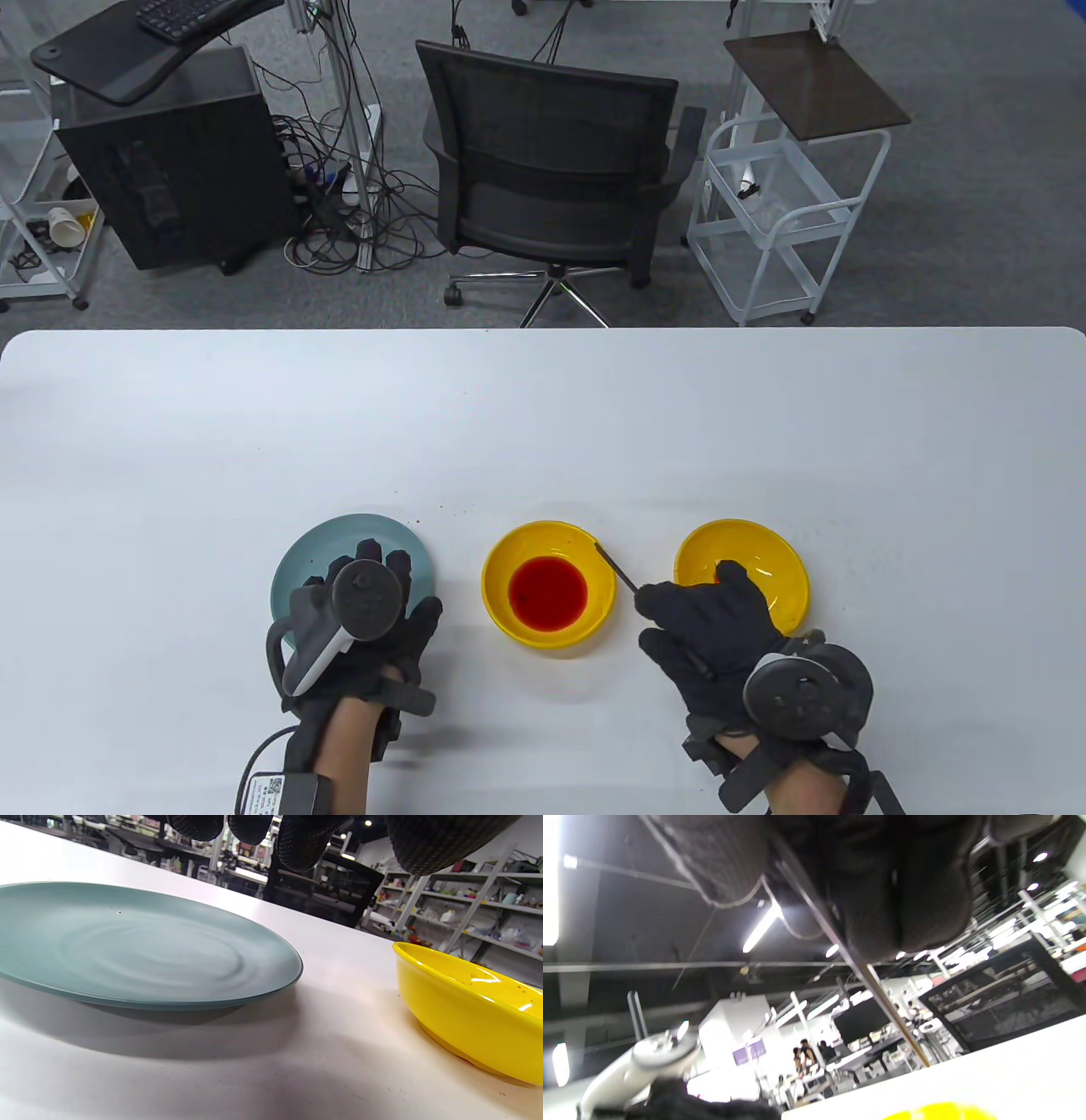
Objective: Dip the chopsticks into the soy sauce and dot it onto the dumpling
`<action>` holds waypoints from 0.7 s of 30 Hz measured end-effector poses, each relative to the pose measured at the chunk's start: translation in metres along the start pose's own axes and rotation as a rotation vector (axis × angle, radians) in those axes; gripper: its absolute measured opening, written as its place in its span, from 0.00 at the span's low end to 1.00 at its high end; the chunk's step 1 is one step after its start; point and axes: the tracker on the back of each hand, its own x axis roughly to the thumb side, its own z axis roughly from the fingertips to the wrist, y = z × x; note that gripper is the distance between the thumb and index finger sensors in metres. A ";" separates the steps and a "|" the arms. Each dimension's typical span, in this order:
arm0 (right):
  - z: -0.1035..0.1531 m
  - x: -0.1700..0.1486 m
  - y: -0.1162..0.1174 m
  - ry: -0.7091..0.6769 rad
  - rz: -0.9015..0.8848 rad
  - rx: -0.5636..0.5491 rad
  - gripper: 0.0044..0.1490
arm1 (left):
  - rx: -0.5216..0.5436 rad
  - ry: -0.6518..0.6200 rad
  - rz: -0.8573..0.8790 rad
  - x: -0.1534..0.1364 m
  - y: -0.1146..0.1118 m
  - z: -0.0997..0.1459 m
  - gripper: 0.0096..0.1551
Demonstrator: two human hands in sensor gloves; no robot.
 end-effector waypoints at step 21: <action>0.001 0.012 0.041 -0.078 0.097 0.153 0.33 | 0.002 -0.039 0.018 0.008 -0.002 0.002 0.47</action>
